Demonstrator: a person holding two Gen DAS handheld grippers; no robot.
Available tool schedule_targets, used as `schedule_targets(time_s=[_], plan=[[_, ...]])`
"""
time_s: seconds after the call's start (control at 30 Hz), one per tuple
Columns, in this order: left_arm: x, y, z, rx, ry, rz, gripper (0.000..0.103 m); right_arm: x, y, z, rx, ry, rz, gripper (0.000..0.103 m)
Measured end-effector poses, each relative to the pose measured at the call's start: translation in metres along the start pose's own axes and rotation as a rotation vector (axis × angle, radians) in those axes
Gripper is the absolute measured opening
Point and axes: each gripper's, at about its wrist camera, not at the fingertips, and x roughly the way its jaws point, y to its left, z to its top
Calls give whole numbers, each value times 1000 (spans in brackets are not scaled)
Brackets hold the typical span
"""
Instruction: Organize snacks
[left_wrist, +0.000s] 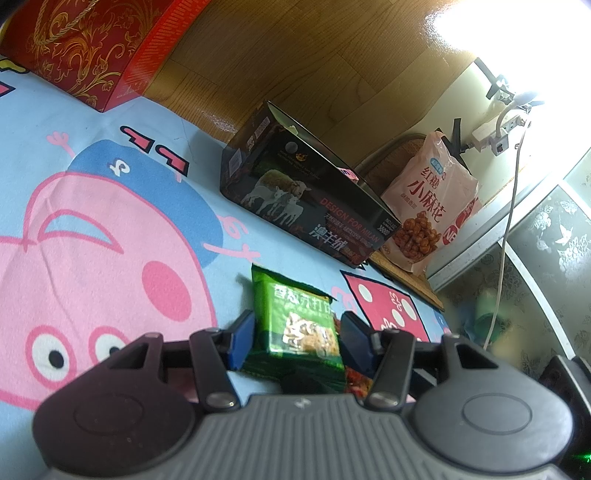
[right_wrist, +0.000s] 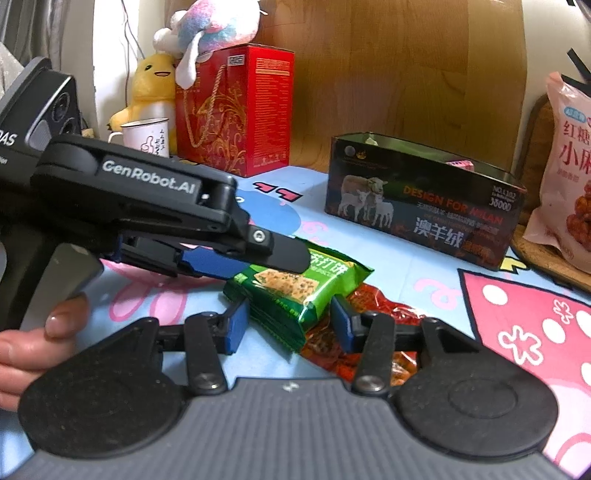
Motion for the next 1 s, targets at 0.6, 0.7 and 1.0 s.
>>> schedule_targets(time_s=[0.6, 0.7, 1.0], plan=[[-13, -9, 3, 21, -46, -50, 50, -22, -1, -4, 10, -141, -38, 31], [-17, -18, 10, 38, -59, -52, 50, -29, -3, -1, 19, -195, -44, 31], [5, -71, 78, 207, -140, -49, 50, -29, -39, 53, -36, -342, -107, 31]])
